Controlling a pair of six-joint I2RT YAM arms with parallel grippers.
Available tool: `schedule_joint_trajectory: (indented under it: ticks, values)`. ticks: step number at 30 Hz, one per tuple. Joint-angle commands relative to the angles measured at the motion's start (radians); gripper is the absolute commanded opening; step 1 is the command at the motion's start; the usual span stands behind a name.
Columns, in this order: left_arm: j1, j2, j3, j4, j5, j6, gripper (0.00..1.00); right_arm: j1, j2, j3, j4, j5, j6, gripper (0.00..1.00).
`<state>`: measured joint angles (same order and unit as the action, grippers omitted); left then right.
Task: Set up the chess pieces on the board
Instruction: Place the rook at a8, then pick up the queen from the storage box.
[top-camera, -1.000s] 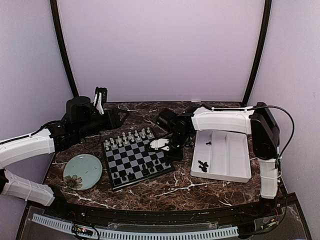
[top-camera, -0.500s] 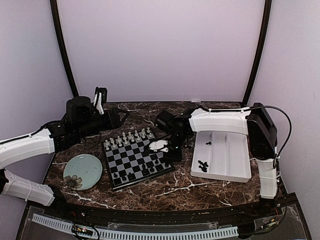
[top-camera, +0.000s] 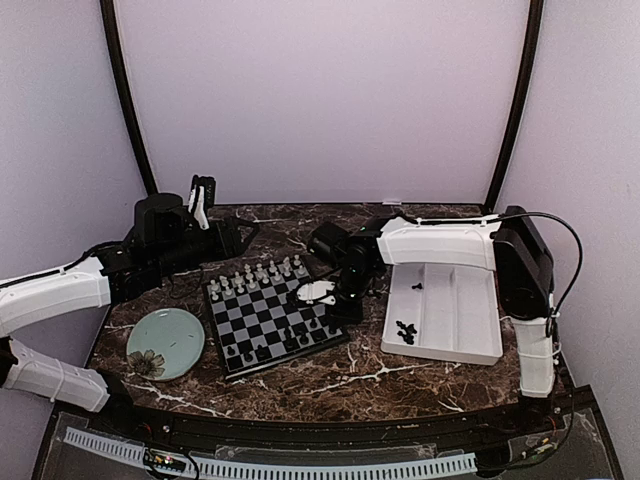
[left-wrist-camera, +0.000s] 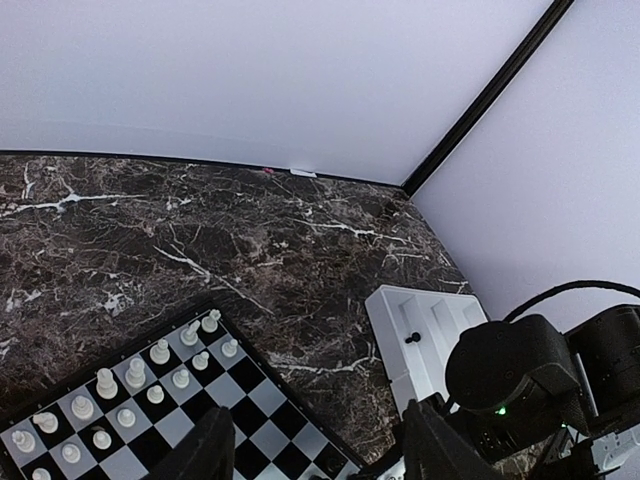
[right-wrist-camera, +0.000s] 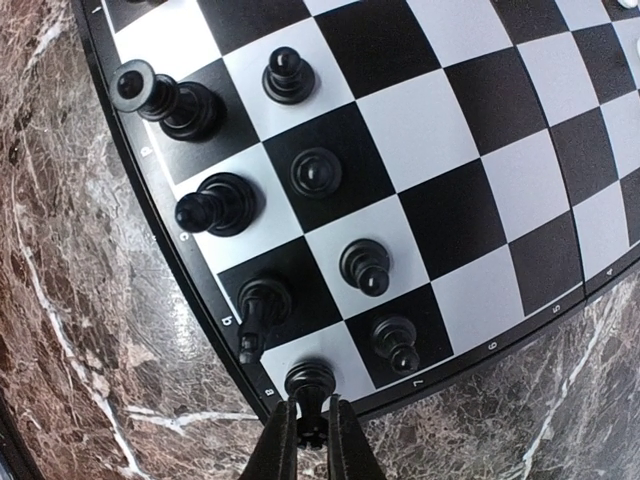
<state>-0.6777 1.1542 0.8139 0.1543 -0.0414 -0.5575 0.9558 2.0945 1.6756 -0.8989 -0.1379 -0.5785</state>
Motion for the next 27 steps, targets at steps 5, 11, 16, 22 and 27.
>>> schedule_joint_trajectory:
  ticks: [5,11,16,22,27]
  values:
    - [0.004,0.006,-0.016,0.005,0.015,-0.001,0.59,0.017,0.002,0.052,-0.008,-0.016,0.010,0.18]
    - [0.006,0.013,-0.019,0.012,0.020,-0.001,0.60,0.017,-0.031,0.064,-0.023,-0.014,0.015,0.23]
    - [0.005,0.018,-0.015,0.016,0.027,-0.001,0.60,0.015,-0.058,0.087,-0.083,-0.040,0.022,0.24]
    - [0.004,0.016,-0.014,0.011,0.024,0.010,0.60,-0.079,-0.199,-0.021,-0.059,-0.040,0.023,0.23]
    - [0.004,0.044,0.004,0.014,0.053,0.022,0.59,-0.231,-0.264,-0.113,-0.047,-0.022,0.006,0.21]
